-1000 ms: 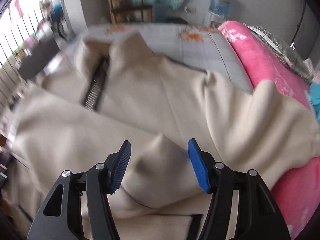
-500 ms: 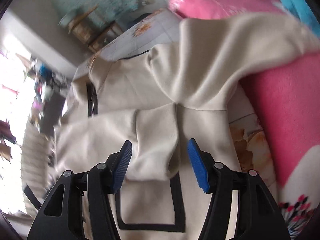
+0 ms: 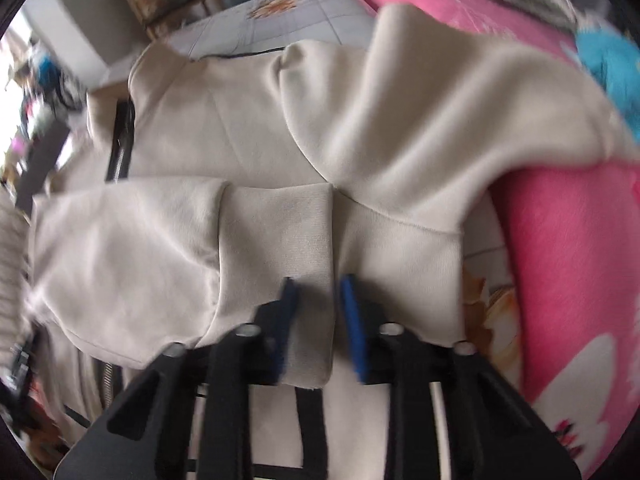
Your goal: Fold large clothes
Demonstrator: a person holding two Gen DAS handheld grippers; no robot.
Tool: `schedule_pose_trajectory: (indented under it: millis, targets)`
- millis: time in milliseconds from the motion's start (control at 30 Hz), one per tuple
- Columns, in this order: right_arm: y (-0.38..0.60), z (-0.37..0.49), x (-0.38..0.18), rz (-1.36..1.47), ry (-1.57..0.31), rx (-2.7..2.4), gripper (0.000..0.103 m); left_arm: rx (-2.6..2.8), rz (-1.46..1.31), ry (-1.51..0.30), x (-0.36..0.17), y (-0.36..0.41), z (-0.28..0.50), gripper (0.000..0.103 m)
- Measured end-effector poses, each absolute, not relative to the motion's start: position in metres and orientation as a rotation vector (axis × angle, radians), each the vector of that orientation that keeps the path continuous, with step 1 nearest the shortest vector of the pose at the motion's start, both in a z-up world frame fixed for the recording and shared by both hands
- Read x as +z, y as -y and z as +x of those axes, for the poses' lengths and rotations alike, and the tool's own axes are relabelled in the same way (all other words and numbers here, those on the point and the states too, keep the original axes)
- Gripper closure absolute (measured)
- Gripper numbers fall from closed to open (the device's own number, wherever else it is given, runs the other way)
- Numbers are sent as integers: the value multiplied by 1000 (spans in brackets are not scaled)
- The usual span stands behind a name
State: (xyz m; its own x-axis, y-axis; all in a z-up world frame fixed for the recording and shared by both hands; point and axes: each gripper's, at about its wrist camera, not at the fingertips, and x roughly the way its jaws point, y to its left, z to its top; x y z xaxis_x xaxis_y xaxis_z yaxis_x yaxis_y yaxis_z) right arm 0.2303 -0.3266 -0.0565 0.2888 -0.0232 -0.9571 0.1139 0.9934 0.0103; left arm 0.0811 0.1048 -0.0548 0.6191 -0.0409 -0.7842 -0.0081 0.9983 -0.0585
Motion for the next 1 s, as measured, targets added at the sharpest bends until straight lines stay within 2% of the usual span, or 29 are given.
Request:
schedule_pose_trajectory:
  millis: [133, 267, 400, 533, 633, 700, 800, 1000]
  targets:
    - [296, 237, -3, 95, -1182, 26, 100, -36, -6, -917, -57, -101, 80, 55]
    - [234, 259, 60, 145, -1085, 239, 100, -17, 36, -917, -59, -98, 77, 54]
    - [127, 295, 118, 252, -1028, 558, 100, 33, -7, -900, -56, -107, 69, 54]
    - [21, 283, 221, 296, -832, 923, 100, 55, -66, -880, -48, -116, 56, 54]
    - [3, 271, 260, 305, -717, 1005, 100, 88, -65, -884, -47, -117, 54, 54]
    - [20, 275, 257, 329, -698, 988, 100, 104, -69, -891, -49, -116, 56, 54]
    - [79, 281, 216, 376, -730, 869, 101, 126, -56, -905, -53, -113, 62, 54]
    - [235, 297, 89, 433, -915, 461, 100, 173, -8, -916, -56, -107, 65, 54]
